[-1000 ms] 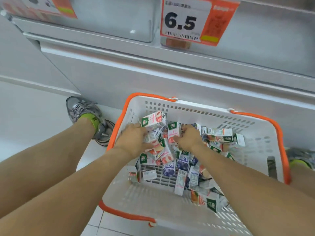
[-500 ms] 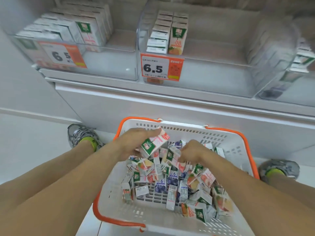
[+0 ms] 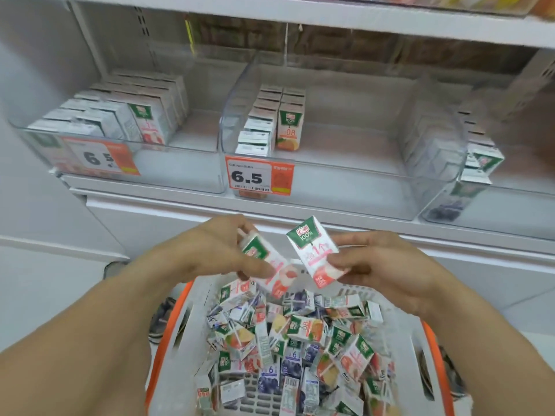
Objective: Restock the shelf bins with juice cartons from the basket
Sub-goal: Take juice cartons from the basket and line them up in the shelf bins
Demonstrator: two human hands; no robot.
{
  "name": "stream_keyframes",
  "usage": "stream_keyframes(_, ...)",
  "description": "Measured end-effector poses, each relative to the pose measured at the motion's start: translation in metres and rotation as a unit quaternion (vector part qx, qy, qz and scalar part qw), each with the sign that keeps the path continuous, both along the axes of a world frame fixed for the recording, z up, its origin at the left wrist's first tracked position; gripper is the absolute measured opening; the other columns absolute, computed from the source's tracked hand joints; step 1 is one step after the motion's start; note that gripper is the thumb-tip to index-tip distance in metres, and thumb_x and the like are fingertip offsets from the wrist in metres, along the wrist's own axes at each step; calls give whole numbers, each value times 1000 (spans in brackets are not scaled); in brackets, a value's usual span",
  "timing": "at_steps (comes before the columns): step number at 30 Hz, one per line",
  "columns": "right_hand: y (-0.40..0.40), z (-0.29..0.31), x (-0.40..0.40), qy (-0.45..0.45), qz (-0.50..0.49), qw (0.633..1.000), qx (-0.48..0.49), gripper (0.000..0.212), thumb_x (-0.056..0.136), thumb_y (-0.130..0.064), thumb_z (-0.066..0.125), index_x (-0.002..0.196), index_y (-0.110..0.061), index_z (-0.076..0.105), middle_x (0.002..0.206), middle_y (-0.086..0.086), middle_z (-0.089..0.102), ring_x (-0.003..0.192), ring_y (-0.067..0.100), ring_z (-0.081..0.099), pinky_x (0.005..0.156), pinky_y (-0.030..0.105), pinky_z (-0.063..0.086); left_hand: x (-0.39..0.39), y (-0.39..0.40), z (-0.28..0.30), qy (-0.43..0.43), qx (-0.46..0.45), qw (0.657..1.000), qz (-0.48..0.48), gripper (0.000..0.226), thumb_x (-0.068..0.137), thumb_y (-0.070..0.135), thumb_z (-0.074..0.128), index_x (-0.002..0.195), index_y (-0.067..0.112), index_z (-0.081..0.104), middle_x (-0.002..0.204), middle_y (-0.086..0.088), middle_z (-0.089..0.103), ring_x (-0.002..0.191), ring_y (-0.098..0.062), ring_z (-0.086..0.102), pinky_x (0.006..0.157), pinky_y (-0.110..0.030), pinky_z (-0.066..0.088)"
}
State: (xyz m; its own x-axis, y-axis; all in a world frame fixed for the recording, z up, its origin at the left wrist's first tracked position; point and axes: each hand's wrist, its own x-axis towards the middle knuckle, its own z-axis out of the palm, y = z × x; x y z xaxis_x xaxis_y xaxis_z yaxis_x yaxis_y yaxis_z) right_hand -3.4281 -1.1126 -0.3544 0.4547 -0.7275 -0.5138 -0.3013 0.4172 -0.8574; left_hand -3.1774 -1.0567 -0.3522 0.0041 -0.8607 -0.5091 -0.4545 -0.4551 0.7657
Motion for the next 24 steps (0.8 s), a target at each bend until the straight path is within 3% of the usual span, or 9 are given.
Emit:
stream_keyframes(4, 0, 3, 3, -52, -59, 997, 22, 18, 86, -7, 68, 102, -4, 75, 98, 14, 77, 81, 17, 70, 76, 28, 54, -13, -17, -2, 82, -61, 989, 109, 41, 69, 19, 89, 100, 4, 66, 68, 0, 73, 55, -8, 62, 46, -15, 43)
stream_keyframes(7, -3, 7, 3, -118, -101, 987, 47, 28, 73, -16, 74, 98, -3, 76, 100, 15, 76, 81, 19, 71, 74, 30, 55, -15, -21, -2, 197, -72, 965, 158, 46, 69, 28, 83, 109, 10, 71, 93, -10, 77, 80, -24, 63, 72, -31, 49)
stream_keyframes(9, -2, 8, 4, -161, -99, 981, 51, 31, 66, -20, 77, 93, -7, 78, 100, 14, 75, 81, 18, 70, 73, 30, 55, -20, -21, -4, 297, -41, 929, 216, 58, 64, 35, 80, 115, 10, 70, 112, -16, 73, 98, -35, 66, 92, -45, 51)
stream_keyframes(11, 1, 8, 6, -192, -90, 976, 46, 25, 66, -18, 79, 90, -10, 79, 100, 13, 75, 83, 18, 69, 74, 28, 55, -25, -21, -3, 353, -19, 900, 255, 60, 64, 36, 78, 118, 12, 69, 115, -16, 72, 99, -32, 68, 86, -45, 58)
stream_keyframes(14, 4, 6, 11, -197, -84, 977, 7, 27, 66, -20, 80, 91, -11, 79, 101, 12, 76, 84, 15, 68, 79, 31, 51, -31, -16, -2, 353, -9, 904, 241, 46, 79, 32, 71, 120, 12, 67, 111, -15, 74, 90, -27, 70, 76, -41, 62)
stream_keyframes(18, 12, 5, 18, -144, -66, 986, -57, 46, 61, -34, 81, 103, -15, 77, 102, 8, 77, 86, 13, 68, 81, 32, 44, -38, -8, -1, 317, 3, 925, 211, 36, 93, 37, 59, 119, 13, 68, 108, -14, 74, 89, -26, 71, 70, -36, 61)
stream_keyframes(22, 16, 6, 24, -112, -42, 986, -117, 45, 72, -32, 79, 114, -19, 72, 106, 2, 77, 95, 19, 71, 80, 34, 49, -34, -6, 6, 330, -26, 925, 184, 45, 91, 58, 51, 110, 24, 75, 112, -15, 73, 98, -29, 69, 93, -47, 55)
stream_keyframes(24, 16, 7, 26, -101, -31, 982, -156, 40, 79, -31, 78, 117, -22, 71, 108, -1, 76, 95, 22, 72, 83, 35, 54, -32, -4, 8, 331, -55, 931, 145, 44, 87, 57, 57, 115, 27, 73, 116, -12, 72, 106, -29, 67, 100, -47, 50)
